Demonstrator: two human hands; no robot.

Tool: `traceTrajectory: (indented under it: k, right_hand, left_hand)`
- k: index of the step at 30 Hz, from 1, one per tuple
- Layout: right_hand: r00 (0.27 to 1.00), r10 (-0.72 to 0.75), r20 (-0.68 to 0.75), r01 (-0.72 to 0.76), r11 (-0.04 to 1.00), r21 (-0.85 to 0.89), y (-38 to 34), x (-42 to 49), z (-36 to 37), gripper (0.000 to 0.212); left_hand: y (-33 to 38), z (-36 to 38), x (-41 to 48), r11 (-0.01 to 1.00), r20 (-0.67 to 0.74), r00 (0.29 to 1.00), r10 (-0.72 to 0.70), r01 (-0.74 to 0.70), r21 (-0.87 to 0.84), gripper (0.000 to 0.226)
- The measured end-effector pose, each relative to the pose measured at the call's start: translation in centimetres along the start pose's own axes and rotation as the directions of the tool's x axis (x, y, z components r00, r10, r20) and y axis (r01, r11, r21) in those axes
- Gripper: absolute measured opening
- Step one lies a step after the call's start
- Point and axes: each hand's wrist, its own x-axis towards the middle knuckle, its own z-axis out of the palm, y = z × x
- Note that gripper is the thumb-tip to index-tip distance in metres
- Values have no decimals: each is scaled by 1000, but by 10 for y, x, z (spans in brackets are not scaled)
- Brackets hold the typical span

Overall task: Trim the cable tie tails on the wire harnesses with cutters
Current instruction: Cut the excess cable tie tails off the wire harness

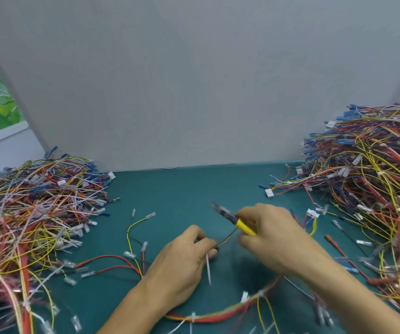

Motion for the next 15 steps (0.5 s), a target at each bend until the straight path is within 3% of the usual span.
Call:
traceTrajectory:
  k: [2,5,7,10,13,15]
  right_hand:
    - [995,-98,25,101,988,-120,1,-1,1,11]
    - [987,-140,75,151,973,-172,3,-2,13,19]
    - [989,-136,58,143,977,-156,3,-1,20,8]
    - [990,-104,95,116,984,-137,7,1,23,9]
    - [984,-175,12,175,984,-29,8,3,19,3]
    - [976,-192,-100,212,941,262,4,5,9,12]
  left_hand:
    - [0,0,-2,1000,66,998,4,-6,18,34]
    - [1,-4,-2,979,21,999,35,-30,-202,24]
    - [-4,-8,-1,957,-48,998,-38,23,-288,8]
    - [-9,-10,0,916,-40,986,-164,137,-378,14]
    - [-9,-9,1,906,-22,984,-179,156,-395,18]
    - [-7,-9,2,914,-16,987,-157,139,-381,26]
